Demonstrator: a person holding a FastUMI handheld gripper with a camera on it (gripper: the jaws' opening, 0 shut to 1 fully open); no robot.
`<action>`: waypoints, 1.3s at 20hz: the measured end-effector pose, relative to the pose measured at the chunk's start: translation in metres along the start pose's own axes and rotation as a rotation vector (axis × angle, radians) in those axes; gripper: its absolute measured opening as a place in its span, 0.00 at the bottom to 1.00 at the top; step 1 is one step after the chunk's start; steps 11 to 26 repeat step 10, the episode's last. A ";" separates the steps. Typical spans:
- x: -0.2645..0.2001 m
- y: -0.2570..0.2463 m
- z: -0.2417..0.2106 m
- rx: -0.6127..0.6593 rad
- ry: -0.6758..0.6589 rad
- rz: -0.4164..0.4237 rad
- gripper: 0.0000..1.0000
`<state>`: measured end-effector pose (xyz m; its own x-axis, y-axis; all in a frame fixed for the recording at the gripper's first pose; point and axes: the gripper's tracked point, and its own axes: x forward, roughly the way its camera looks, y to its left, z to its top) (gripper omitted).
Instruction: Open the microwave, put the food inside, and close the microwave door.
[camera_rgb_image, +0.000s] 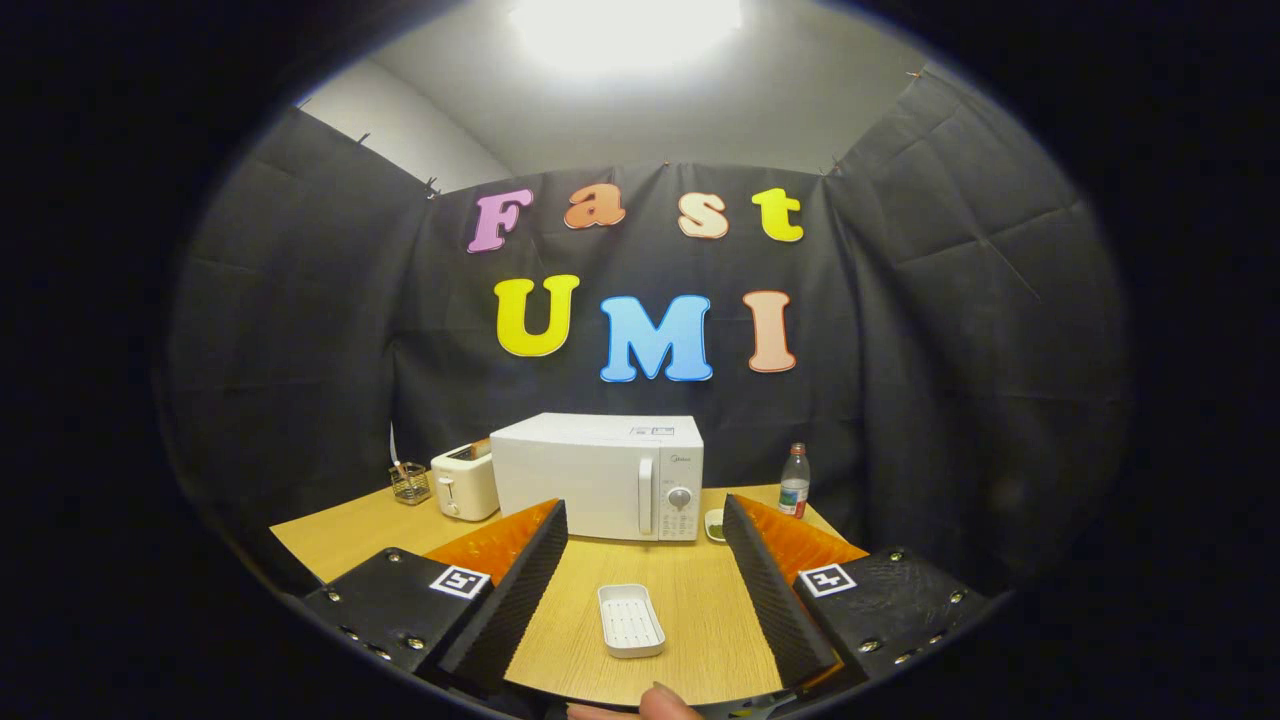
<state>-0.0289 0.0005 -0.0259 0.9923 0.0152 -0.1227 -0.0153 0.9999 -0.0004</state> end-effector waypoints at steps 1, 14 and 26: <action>0.001 0.001 0.000 0.000 0.000 0.002 0.97; 0.002 0.007 -0.003 0.004 0.003 0.011 0.97; 0.002 0.007 -0.003 0.004 0.003 0.011 0.97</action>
